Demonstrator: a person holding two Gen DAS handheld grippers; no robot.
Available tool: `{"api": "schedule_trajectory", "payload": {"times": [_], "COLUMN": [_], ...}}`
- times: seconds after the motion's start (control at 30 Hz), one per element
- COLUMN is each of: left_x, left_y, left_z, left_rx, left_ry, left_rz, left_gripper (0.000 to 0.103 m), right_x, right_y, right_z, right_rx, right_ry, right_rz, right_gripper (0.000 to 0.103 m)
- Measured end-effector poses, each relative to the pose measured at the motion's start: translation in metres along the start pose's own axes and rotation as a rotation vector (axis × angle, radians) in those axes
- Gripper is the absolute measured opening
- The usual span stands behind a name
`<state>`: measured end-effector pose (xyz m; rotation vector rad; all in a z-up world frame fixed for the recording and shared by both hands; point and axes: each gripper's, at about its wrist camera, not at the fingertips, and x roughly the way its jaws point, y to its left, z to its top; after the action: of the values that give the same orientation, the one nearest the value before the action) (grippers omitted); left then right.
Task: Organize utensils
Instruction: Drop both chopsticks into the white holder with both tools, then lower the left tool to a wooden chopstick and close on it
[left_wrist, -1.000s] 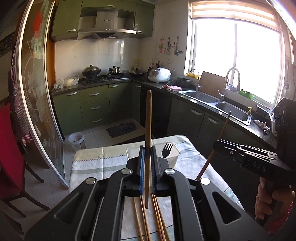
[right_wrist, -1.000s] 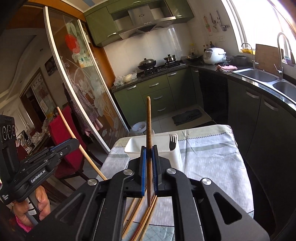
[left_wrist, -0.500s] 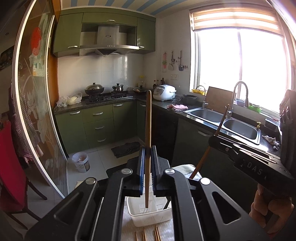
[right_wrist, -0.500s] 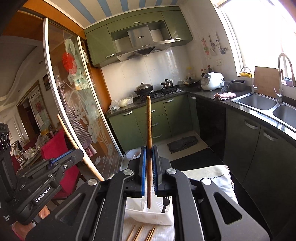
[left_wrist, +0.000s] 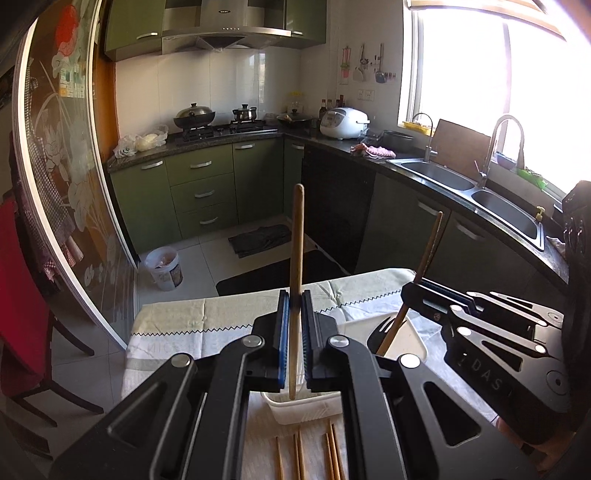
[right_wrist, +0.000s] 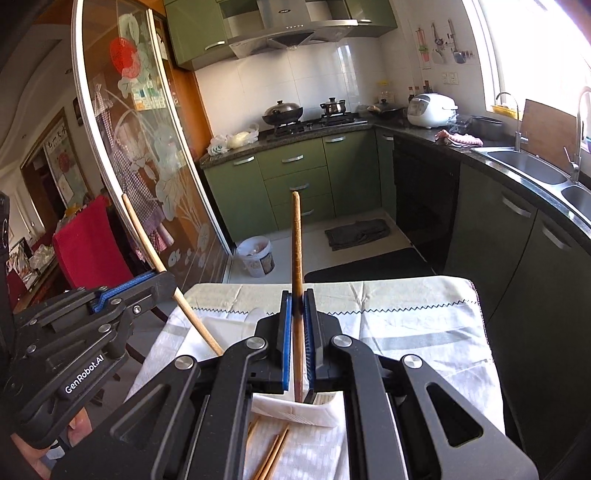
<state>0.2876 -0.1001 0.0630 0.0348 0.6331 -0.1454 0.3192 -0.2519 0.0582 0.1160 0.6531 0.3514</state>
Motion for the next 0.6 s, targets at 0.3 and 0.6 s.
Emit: {"api": "schedule_trajectory", "payload": {"times": [0.3,0.6], "left_x": [-0.002,-0.034], "left_y": [-0.001,0.005], "left_z": [-0.022,-0.034], "left_rx": [0.012,-0.021], "left_ry": [0.043,0.071], "left_rz": [-0.01,-0.052], "left_gripper": [0.007,0.007], "right_x": [-0.002,-0.043], "right_y": [0.009,0.012], "right_z": [-0.025,-0.049], "right_rx": [-0.033,-0.036], "right_ry": [0.019,-0.003], "right_rz": [-0.012,0.01], "right_gripper": [0.008,0.008]}}
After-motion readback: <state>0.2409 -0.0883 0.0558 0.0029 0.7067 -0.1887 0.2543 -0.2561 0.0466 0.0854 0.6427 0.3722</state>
